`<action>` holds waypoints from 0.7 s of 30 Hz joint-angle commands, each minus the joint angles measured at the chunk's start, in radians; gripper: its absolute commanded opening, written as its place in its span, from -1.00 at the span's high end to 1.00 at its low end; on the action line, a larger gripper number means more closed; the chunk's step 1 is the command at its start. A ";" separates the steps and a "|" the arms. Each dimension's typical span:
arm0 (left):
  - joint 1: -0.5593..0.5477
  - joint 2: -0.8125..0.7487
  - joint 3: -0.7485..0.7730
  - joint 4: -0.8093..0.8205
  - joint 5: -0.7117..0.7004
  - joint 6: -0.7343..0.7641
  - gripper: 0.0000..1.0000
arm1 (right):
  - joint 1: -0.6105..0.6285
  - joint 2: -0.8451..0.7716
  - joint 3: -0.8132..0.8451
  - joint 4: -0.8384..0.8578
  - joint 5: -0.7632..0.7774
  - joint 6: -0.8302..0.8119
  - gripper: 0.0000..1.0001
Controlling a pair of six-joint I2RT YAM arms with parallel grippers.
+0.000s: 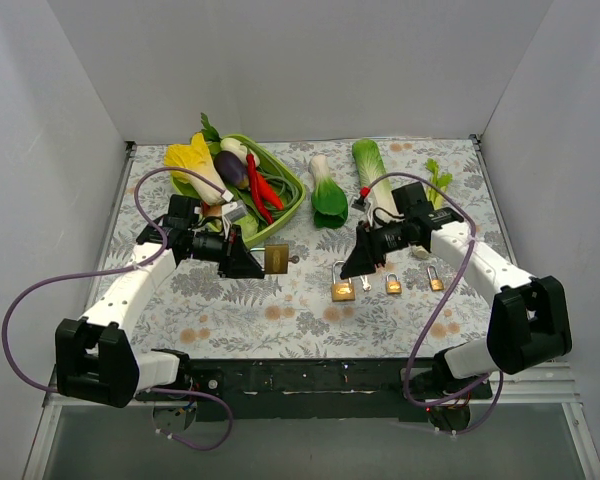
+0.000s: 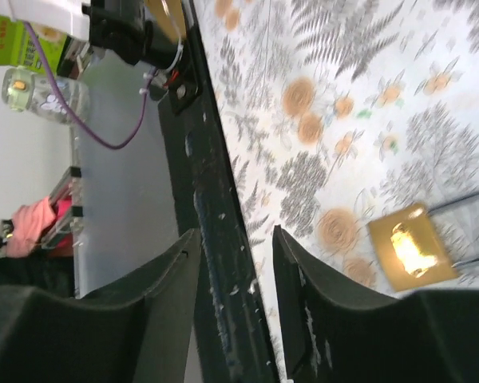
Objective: Lock with the key
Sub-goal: Place the key at the center of the board.
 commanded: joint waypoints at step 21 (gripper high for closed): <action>-0.124 -0.085 0.051 -0.031 0.101 0.074 1.00 | 0.266 0.090 0.308 0.010 -0.016 -0.154 -0.09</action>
